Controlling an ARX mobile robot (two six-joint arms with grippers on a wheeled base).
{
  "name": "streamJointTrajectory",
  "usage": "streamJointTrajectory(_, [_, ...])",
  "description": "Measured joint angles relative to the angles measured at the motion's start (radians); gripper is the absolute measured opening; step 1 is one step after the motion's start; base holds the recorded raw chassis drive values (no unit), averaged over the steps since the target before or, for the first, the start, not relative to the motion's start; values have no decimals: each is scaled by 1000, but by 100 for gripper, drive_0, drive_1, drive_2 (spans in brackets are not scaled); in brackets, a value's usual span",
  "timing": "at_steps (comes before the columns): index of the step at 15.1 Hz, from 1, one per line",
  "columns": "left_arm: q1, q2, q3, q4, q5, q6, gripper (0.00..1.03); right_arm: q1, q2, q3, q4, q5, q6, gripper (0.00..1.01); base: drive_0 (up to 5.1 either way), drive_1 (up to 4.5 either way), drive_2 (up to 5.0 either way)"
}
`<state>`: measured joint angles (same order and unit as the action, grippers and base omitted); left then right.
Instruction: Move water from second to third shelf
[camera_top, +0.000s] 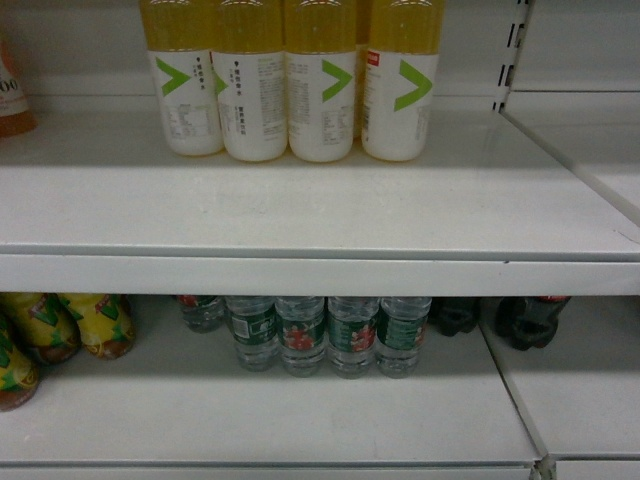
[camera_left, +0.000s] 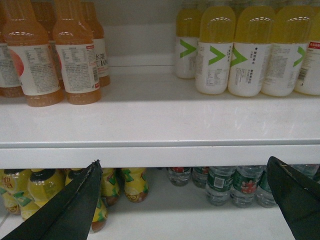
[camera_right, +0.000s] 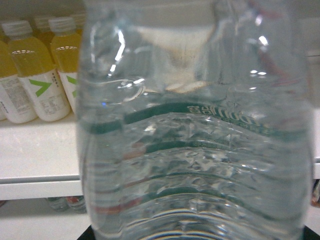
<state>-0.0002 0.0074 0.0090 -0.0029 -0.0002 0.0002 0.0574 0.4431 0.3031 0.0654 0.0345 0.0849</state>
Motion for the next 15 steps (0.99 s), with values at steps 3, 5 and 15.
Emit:
streamJointTrajectory(3, [0,0,0,0,0,0,98,0,0,0,2,-2,0,42,0,0,0])
streamJointTrajectory(5, [0,0,0,0,0,0,98,0,0,0,1,-1,0,42,0,0,0])
streamJointTrajectory(15, [0,0,0,0,0,0,98,1,0,-1,3,-5,0,42,-266,138,138])
